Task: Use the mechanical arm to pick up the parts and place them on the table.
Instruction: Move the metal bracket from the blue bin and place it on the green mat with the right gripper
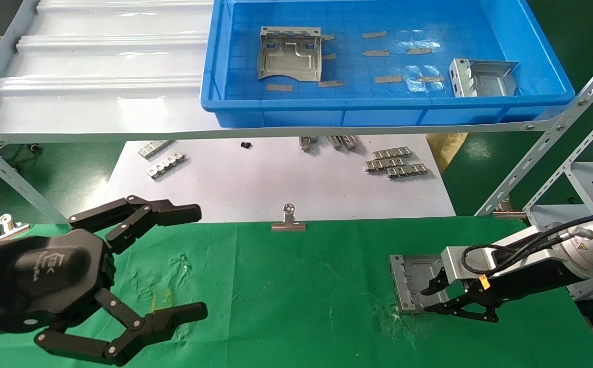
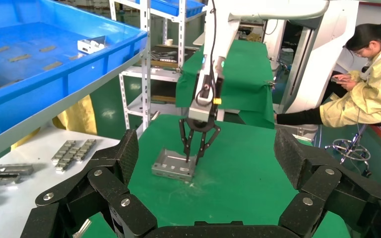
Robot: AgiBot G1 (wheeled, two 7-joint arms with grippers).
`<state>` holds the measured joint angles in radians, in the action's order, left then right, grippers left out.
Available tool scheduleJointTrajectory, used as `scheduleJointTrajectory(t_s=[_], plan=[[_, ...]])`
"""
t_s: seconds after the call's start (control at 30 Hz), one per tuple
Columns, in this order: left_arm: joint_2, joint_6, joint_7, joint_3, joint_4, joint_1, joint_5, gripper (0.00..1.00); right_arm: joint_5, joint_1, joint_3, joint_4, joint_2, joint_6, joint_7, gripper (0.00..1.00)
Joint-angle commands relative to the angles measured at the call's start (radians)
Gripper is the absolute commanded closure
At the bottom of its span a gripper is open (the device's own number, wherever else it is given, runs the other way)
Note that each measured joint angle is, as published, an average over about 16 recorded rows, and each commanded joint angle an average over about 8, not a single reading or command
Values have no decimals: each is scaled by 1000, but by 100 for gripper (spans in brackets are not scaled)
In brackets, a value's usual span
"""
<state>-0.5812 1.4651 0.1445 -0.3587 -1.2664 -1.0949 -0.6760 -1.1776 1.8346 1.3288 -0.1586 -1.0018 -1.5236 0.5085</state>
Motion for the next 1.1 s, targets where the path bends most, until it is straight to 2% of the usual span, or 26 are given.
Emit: scheduleJointTrajectory(t_s=[0.03,0.2,0.37,0.7,1.1], plan=[[0,0,0,0,0,0,0,0,19,12,-12,9,5,-25,-1,0],[0,0,0,0,0,0,0,0,107,13,-63,7,23,-74,-32,0],[0,0,0,0,0,0,0,0,151,7,-88,-1,31,-89,-48,0],[0,0,0,0,0,0,0,0,134,1,-85,-9,31,-80,-45,0],[0,0,0,0,1,0,0,0,186,-126,-245,-194,91,-62,-153,0]])
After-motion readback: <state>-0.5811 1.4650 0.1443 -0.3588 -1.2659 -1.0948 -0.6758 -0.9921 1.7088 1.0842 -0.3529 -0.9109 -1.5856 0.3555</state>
